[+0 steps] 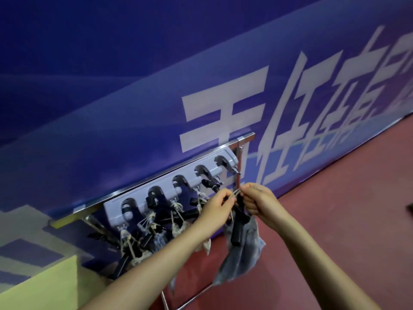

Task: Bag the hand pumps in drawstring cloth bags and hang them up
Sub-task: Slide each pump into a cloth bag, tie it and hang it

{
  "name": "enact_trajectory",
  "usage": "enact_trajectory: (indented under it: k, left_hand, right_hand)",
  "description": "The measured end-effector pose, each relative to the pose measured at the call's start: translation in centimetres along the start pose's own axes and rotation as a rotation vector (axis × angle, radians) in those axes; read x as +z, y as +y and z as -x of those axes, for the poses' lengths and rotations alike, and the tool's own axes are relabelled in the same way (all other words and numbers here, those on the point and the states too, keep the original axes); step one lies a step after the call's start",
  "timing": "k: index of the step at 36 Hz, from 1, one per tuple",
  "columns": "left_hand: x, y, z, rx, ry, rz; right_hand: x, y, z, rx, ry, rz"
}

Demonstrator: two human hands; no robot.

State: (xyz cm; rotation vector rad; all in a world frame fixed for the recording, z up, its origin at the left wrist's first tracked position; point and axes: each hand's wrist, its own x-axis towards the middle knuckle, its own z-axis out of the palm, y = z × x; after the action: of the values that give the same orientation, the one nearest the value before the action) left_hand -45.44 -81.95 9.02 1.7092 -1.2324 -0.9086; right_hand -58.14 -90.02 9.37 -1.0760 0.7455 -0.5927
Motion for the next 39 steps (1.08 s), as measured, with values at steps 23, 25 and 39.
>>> enact_trajectory:
  k: [23,25,39]
  left_hand:
    - [1.2,-5.2,-8.9,-0.351,0.294,-0.205]
    - [1.5,-5.2,-9.2,-0.350,0.335,-0.267]
    - [2.0,-5.6,-9.0,-0.350,0.353,-0.090]
  right_hand:
    - [-0.6,4.5,-12.1,-0.009,0.124,0.401]
    - [-0.5,4.5,-12.3,-0.007,0.129,0.381]
    - [-0.4,5.6,-11.2,0.089,0.165,0.264]
